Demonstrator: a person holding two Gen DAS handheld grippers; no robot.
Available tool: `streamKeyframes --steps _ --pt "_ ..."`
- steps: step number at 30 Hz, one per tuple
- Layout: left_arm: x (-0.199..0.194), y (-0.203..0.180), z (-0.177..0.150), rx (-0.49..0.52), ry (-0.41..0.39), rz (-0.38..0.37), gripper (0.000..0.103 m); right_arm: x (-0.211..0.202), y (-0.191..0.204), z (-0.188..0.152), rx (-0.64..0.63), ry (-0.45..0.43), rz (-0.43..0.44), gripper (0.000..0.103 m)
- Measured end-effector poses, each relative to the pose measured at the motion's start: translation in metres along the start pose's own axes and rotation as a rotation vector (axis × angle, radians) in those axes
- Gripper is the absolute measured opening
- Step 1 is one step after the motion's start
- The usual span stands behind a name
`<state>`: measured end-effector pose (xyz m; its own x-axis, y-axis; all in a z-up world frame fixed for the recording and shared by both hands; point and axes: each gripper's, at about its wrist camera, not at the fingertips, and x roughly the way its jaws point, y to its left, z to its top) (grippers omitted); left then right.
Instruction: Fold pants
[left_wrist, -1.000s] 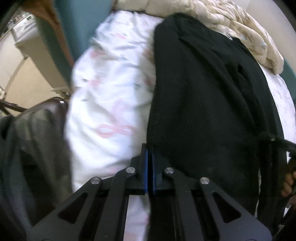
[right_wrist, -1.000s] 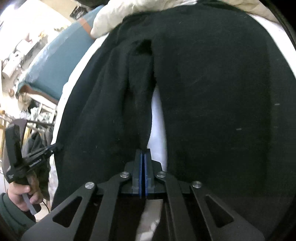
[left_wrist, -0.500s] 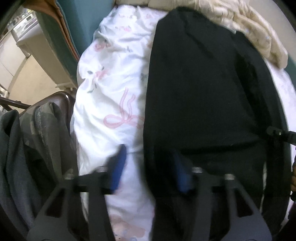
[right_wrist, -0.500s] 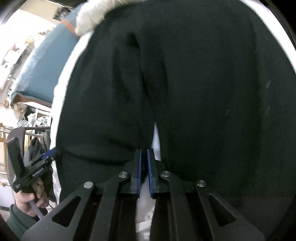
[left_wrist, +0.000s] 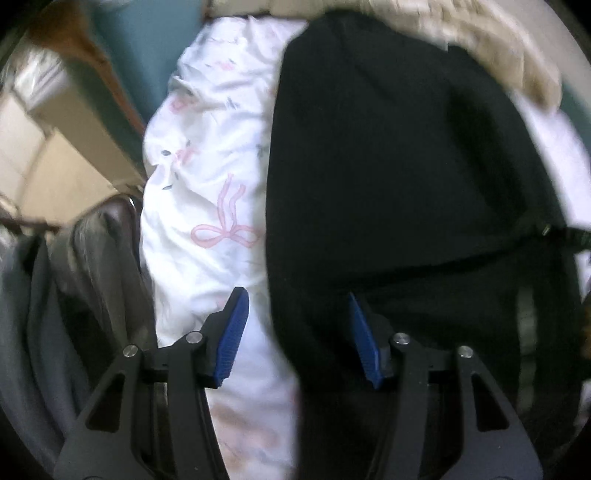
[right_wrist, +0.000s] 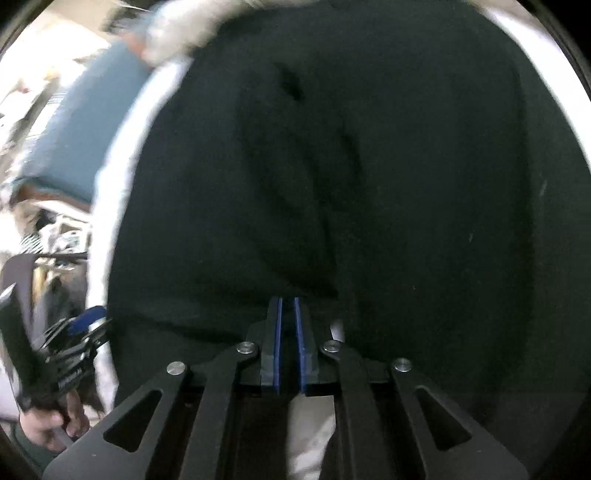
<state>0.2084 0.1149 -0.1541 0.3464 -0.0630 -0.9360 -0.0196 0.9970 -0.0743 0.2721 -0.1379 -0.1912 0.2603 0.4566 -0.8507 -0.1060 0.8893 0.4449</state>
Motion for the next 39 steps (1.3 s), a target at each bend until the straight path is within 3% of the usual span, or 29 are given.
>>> streamKeyframes --steps 2,7,11,13,14,15,19,21,23,25,26,28,30,32,34,37,39 --pt "-0.028 0.007 -0.005 -0.050 -0.033 -0.028 0.065 -0.027 0.016 -0.008 -0.058 -0.026 -0.002 0.009" --pt "-0.094 0.039 -0.046 -0.113 -0.105 -0.080 0.065 -0.080 0.040 -0.047 -0.108 -0.046 0.029 0.015" --pt "-0.110 0.055 -0.101 -0.093 -0.046 -0.050 0.065 -0.101 0.044 -0.092 -0.103 -0.007 0.064 0.029" --pt "-0.109 0.059 -0.135 -0.102 -0.013 -0.042 0.065 -0.114 0.042 -0.116 -0.084 -0.008 0.069 0.039" --pt "-0.109 0.061 -0.152 -0.111 0.005 -0.054 0.065 -0.118 0.043 -0.125 -0.070 -0.008 0.081 0.051" --pt "-0.107 0.064 -0.170 -0.124 0.024 -0.076 0.065 -0.122 0.041 -0.138 -0.052 -0.002 0.100 0.056" --pt "-0.097 0.062 -0.216 -0.100 0.053 -0.110 0.062 -0.121 0.022 -0.199 0.015 0.048 0.133 0.056" --pt "-0.092 0.054 -0.232 -0.052 0.054 -0.111 0.053 -0.113 0.010 -0.228 0.053 0.086 0.118 0.056" --pt "-0.083 0.043 -0.243 0.015 0.093 -0.075 0.052 -0.108 0.009 -0.238 0.086 0.097 0.100 0.058" --pt "-0.070 0.031 -0.246 0.075 0.123 -0.043 0.040 -0.106 0.014 -0.240 0.061 0.082 0.091 0.058" --pt "-0.063 0.026 -0.248 0.104 0.148 -0.030 0.029 -0.102 0.018 -0.240 0.026 0.077 0.063 0.058" --pt "-0.057 0.023 -0.250 0.118 0.153 -0.009 0.022 -0.087 0.021 -0.240 -0.020 0.102 0.009 0.058" --pt "-0.057 0.019 -0.250 0.128 0.151 -0.010 0.008 -0.072 0.024 -0.244 -0.051 0.126 -0.039 0.056" --pt "-0.062 0.018 -0.251 0.135 0.144 -0.014 0.005 -0.059 0.023 -0.250 -0.072 0.150 -0.074 0.053" --pt "-0.065 0.019 -0.252 0.133 0.151 -0.015 0.004 -0.045 0.024 -0.258 -0.106 0.193 -0.082 0.039" --pt "-0.075 0.024 -0.256 0.121 0.176 -0.036 0.003 -0.035 0.026 -0.266 -0.182 0.229 -0.152 0.007" --pt "-0.082 0.026 -0.260 0.120 0.186 -0.054 0.002 -0.042 0.029 -0.269 -0.188 0.241 -0.135 0.002"
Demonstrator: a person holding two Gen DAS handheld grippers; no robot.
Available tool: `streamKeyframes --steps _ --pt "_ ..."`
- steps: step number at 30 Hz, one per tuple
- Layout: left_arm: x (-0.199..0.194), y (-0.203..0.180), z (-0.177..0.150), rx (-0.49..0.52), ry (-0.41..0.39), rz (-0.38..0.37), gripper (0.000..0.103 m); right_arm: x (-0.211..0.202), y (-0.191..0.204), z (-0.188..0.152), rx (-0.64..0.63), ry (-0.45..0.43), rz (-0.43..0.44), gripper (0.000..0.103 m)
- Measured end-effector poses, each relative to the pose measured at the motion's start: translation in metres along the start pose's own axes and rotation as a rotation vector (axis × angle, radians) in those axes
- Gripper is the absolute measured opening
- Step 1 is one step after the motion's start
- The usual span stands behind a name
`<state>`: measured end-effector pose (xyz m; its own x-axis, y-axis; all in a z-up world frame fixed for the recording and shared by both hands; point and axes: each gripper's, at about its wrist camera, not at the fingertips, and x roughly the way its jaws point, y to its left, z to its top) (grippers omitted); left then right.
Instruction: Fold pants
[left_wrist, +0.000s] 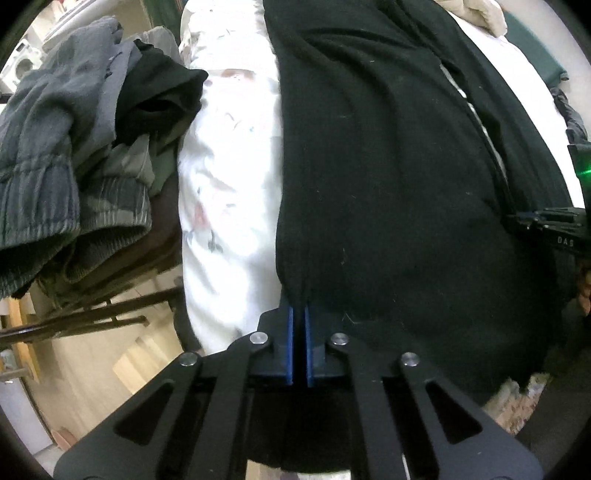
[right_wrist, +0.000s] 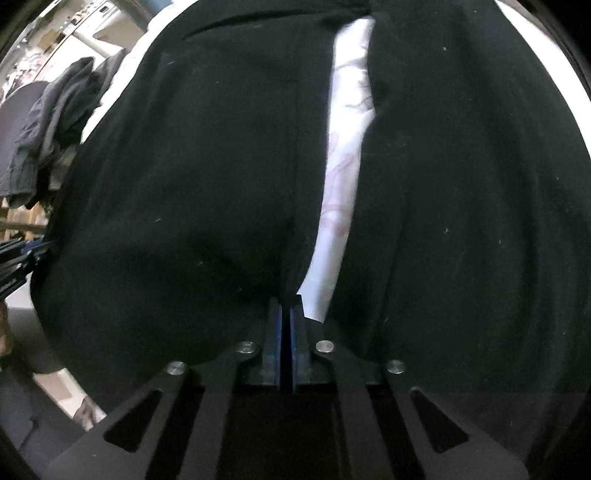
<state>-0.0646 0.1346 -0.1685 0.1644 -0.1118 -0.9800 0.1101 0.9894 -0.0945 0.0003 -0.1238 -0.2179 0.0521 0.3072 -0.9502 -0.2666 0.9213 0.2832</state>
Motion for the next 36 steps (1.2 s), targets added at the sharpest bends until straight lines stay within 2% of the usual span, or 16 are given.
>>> streamKeyframes --steps 4,8,10,11,12,13,14,16,20,23,26,28,29,30,32,36 --pt "-0.016 -0.005 -0.017 0.046 -0.008 0.016 0.002 -0.024 0.010 -0.013 -0.026 -0.005 0.078 0.002" --pt "-0.006 0.001 -0.013 -0.035 0.000 0.038 0.009 -0.003 -0.009 -0.008 0.068 0.024 0.085 0.009" --pt "-0.008 0.005 -0.013 -0.059 0.012 0.024 0.023 0.002 -0.016 -0.009 0.101 0.038 0.111 0.010" --pt "-0.012 0.007 -0.015 -0.075 0.007 0.023 0.049 -0.001 -0.017 -0.010 0.104 0.034 0.115 0.015" --pt "-0.018 0.011 -0.019 -0.096 -0.007 0.012 0.074 -0.006 -0.017 -0.011 0.107 0.031 0.120 0.028" --pt "-0.020 0.015 -0.022 -0.111 -0.020 0.003 0.081 -0.010 -0.019 -0.012 0.109 0.029 0.133 0.040" --pt "-0.021 0.018 -0.028 -0.128 -0.016 -0.005 0.083 -0.012 -0.020 -0.014 0.110 0.028 0.144 0.062" --pt "-0.011 0.024 -0.036 -0.153 0.038 -0.011 0.083 -0.010 -0.022 -0.023 0.106 0.029 0.194 0.066" --pt "0.017 0.026 -0.052 -0.159 0.143 -0.056 0.083 -0.003 -0.013 -0.056 0.045 0.038 0.165 0.066" --pt "0.022 0.021 -0.056 -0.139 0.153 -0.113 0.059 -0.009 0.012 -0.059 -0.059 0.089 0.157 0.066" --pt "0.015 0.010 -0.057 -0.074 0.142 -0.090 0.045 -0.006 0.018 -0.068 -0.131 0.104 0.085 0.046" --pt "0.012 0.008 -0.056 -0.048 0.141 -0.072 0.035 -0.015 0.013 -0.069 -0.114 0.074 0.086 0.015" --pt "0.007 0.006 -0.056 -0.042 0.143 -0.064 0.024 -0.021 0.012 -0.068 -0.114 0.052 0.102 0.009" --pt "0.001 0.004 -0.057 -0.030 0.146 -0.047 0.013 -0.033 0.014 -0.067 -0.128 -0.012 0.092 0.009" --pt "-0.018 0.002 -0.056 -0.004 0.104 -0.058 0.004 -0.054 0.022 -0.068 -0.162 -0.111 0.099 0.009" --pt "-0.072 -0.009 -0.048 0.053 -0.015 -0.085 0.004 -0.091 0.027 -0.067 -0.144 -0.204 0.223 0.009"
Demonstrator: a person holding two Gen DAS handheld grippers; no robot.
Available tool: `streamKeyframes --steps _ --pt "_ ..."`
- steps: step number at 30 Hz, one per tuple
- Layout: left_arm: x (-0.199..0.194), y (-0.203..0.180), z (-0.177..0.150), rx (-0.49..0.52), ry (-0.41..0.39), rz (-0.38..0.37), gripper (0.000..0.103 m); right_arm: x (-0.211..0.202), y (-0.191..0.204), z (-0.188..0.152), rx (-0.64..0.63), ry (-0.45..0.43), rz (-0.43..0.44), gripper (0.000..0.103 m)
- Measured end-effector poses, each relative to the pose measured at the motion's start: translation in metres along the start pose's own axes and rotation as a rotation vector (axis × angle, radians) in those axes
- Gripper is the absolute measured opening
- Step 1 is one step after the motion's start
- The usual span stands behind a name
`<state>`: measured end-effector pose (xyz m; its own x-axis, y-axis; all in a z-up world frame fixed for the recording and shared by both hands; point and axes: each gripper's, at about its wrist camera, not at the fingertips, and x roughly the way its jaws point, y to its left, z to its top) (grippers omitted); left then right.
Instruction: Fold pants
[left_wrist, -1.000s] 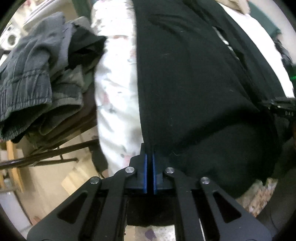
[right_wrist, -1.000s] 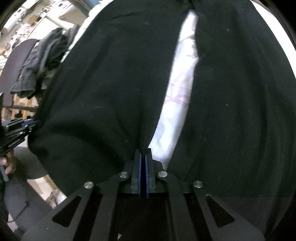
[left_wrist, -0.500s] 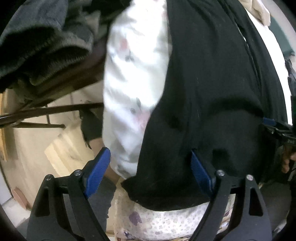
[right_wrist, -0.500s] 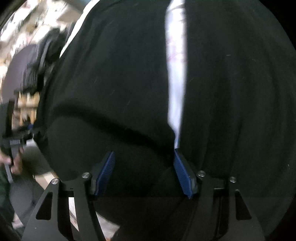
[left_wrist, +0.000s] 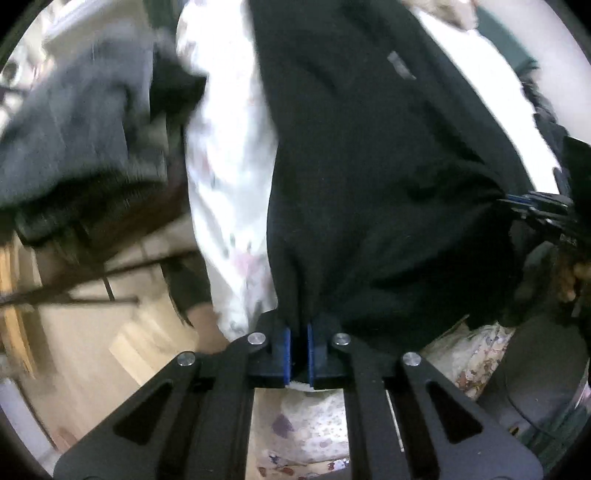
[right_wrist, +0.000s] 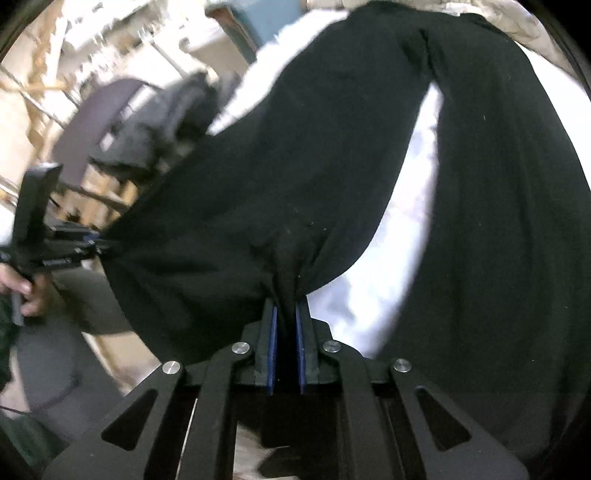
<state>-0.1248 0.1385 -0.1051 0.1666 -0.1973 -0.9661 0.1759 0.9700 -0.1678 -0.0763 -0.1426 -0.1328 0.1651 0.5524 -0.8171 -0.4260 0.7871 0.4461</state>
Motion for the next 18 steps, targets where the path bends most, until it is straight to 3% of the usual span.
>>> streamKeyframes --steps 7,9,12,14,18 --pt "-0.057 0.008 0.025 -0.062 -0.102 -0.162 0.004 -0.029 -0.012 0.016 0.157 -0.064 0.244 0.009" --pt "-0.068 0.010 0.031 -0.084 -0.133 -0.192 0.004 -0.047 -0.016 0.022 0.160 -0.117 0.279 0.009" --pt "-0.074 0.022 0.054 -0.156 -0.191 -0.216 0.004 -0.058 -0.025 0.047 0.209 -0.184 0.275 0.009" --pt "-0.065 0.035 0.079 -0.243 -0.207 -0.213 0.004 -0.054 -0.039 0.073 0.238 -0.183 0.224 0.009" --pt "-0.035 0.046 0.137 -0.283 -0.248 -0.171 0.005 -0.031 -0.076 0.127 0.287 -0.160 0.100 0.010"
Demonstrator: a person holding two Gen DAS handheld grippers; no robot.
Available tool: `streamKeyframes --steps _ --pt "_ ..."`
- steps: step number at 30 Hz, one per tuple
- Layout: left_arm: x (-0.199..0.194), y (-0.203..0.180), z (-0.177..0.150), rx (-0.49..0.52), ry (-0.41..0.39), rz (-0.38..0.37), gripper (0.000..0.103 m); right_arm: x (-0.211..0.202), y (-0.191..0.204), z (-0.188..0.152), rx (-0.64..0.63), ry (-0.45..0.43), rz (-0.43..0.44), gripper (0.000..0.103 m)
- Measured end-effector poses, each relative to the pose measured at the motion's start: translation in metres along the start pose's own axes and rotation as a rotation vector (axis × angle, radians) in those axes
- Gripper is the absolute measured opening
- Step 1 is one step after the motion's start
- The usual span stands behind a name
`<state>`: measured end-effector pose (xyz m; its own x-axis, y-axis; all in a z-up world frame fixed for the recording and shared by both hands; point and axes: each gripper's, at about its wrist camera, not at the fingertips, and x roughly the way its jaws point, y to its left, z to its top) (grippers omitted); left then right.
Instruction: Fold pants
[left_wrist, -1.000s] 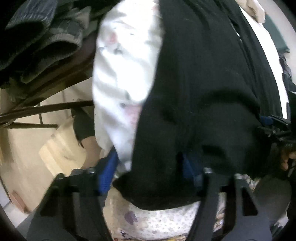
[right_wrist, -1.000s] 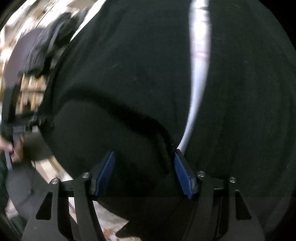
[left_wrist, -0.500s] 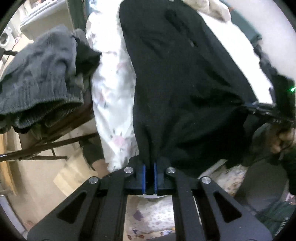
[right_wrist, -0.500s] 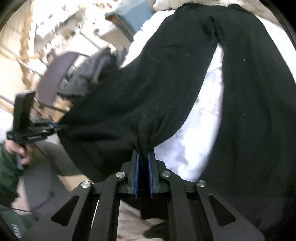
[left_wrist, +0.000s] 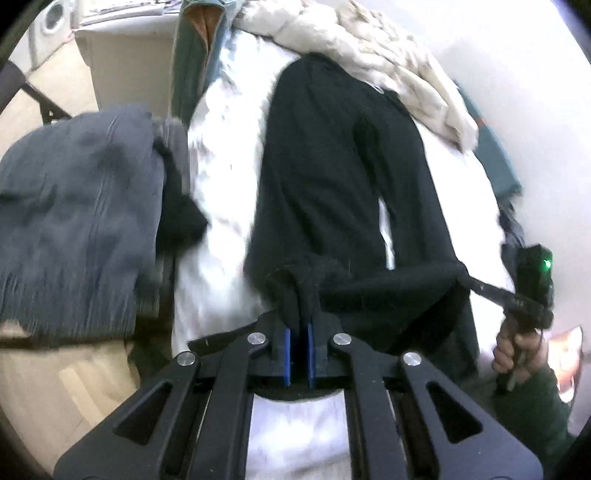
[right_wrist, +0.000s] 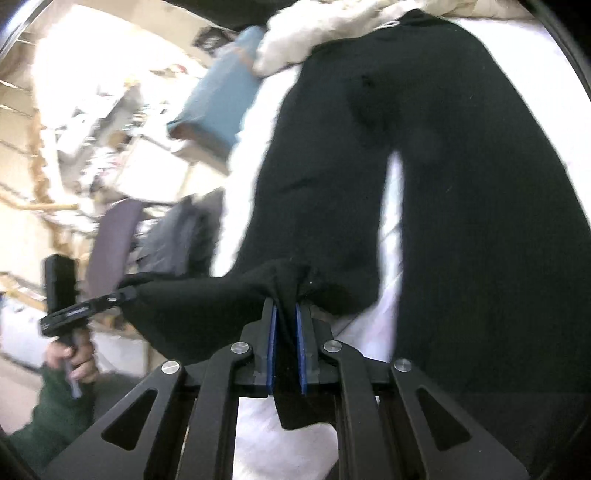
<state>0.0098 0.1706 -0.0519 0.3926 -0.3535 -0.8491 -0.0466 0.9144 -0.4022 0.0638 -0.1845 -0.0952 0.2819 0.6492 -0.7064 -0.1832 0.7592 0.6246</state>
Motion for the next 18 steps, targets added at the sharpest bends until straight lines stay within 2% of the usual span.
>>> streamKeyframes --steps 4,5,7,8,9,10,11,12,14,18 --pt "0.048 -0.003 0.043 0.005 -0.052 0.037 0.005 0.026 -0.021 0.045 0.002 -0.041 -0.087 0.012" --pt "0.059 -0.001 0.051 -0.025 -0.053 0.031 0.007 0.035 -0.030 0.054 0.010 -0.044 -0.097 0.017" --pt "0.084 0.003 0.066 -0.091 -0.033 0.042 0.008 0.058 -0.048 0.065 0.056 -0.025 -0.102 0.021" --pt "0.094 0.003 0.072 -0.096 -0.015 0.063 0.011 0.066 -0.056 0.067 0.077 -0.013 -0.105 0.036" --pt "0.101 0.003 0.077 -0.084 -0.002 0.111 0.023 0.074 -0.063 0.068 0.096 -0.004 -0.120 0.066" --pt "0.109 0.003 0.082 -0.068 0.006 0.181 0.033 0.081 -0.072 0.069 0.117 0.016 -0.145 0.076" --pt "0.113 0.002 0.086 -0.055 0.007 0.257 0.060 0.084 -0.077 0.069 0.126 0.037 -0.144 0.079" --pt "0.112 0.002 0.089 -0.052 -0.013 0.285 0.075 0.085 -0.082 0.071 0.129 0.062 -0.138 0.079" --pt "0.104 0.005 0.093 -0.047 -0.044 0.263 0.079 0.074 -0.087 0.076 0.125 0.079 -0.140 0.079" --pt "0.091 0.022 0.088 -0.072 0.033 0.159 0.079 0.039 -0.098 0.064 0.165 0.073 -0.139 0.079"
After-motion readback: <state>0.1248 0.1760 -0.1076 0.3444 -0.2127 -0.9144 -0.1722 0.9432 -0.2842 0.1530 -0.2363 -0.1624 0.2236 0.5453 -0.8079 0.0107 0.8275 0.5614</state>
